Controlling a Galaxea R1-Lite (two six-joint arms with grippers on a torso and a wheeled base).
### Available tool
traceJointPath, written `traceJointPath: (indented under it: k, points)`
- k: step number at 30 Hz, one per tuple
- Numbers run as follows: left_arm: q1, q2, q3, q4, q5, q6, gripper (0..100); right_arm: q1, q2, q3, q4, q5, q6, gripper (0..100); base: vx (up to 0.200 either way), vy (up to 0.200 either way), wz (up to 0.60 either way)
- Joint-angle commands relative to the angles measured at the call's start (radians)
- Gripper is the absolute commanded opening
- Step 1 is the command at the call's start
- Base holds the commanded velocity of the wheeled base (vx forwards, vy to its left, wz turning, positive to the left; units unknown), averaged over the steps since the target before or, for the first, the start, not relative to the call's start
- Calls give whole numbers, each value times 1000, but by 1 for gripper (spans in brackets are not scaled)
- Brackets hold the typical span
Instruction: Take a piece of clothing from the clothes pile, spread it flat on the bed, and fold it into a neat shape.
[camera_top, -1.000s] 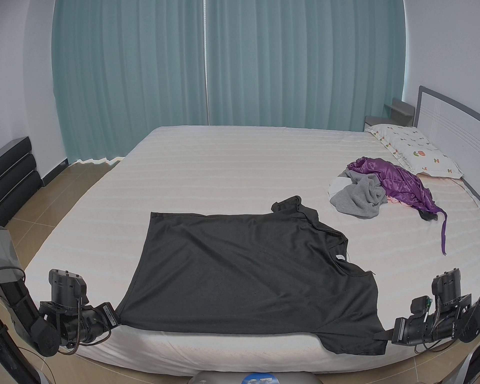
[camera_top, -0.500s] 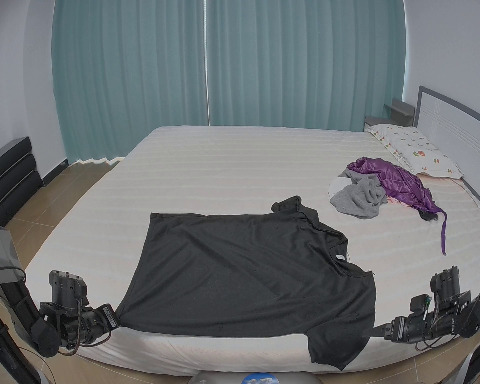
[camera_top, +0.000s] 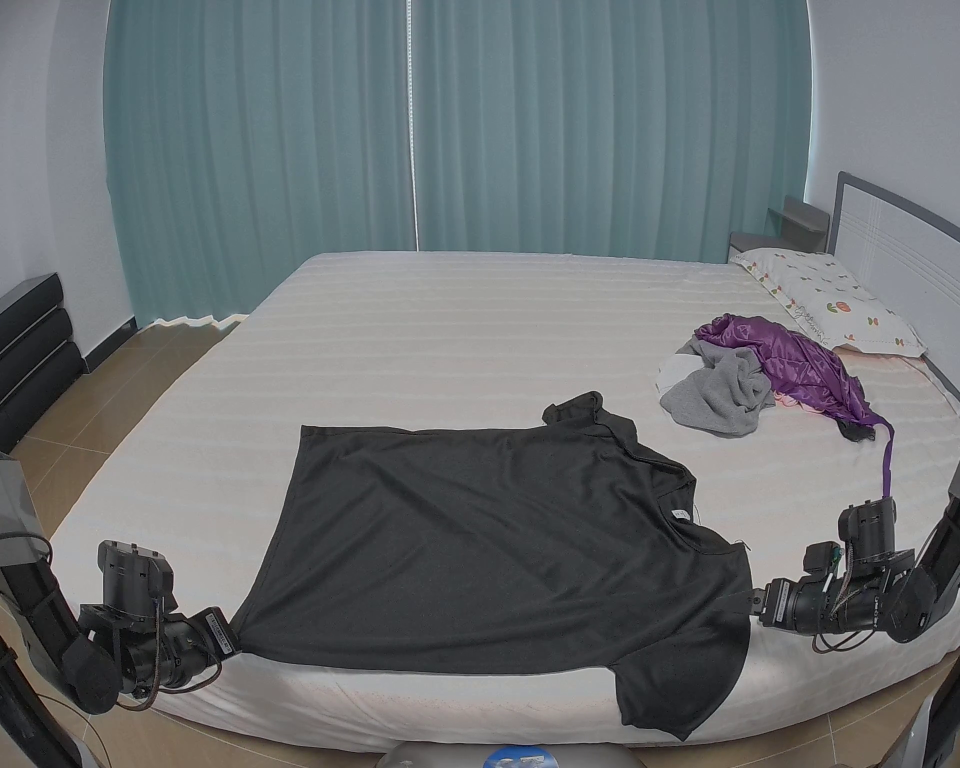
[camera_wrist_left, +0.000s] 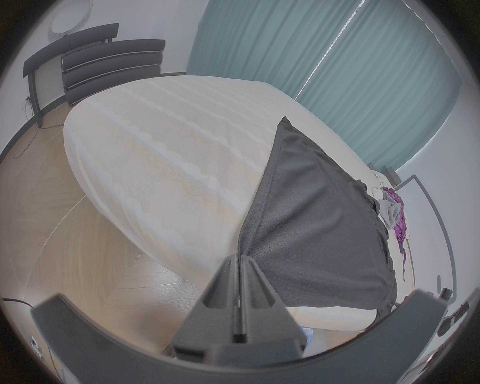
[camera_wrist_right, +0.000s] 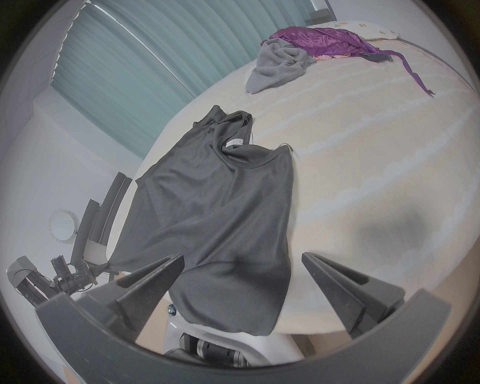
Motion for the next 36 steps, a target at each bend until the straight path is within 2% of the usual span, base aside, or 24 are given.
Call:
traceJointPath:
  k: [1, 2, 10, 17, 27, 36]
  points:
    - [0, 4, -1, -2, 0, 0, 0, 3, 137, 6, -90, -28, -5, 100, 0, 0, 0]
    - [0, 4, -1, -2, 0, 0, 0, 4, 155, 5, -104, -42, -5, 0, 0, 0, 0]
    - [0, 5, -1, -2, 0, 0, 0, -23, 166, 52, -193, -69, -11, 0, 0, 0, 0]
    - [0, 5, 0, -2, 0, 0, 0, -57, 109, 107, -194, -68, -25, 0, 0, 0, 0]
    - [-1, 4, 0, 0, 0, 0, 0, -62, 81, 204, -196, -68, -79, 0, 0, 0, 0]
    - [-1, -1, 4, 1, 2, 7, 0, -51, 77, 226, -196, -63, -82, 0, 0, 0, 0]
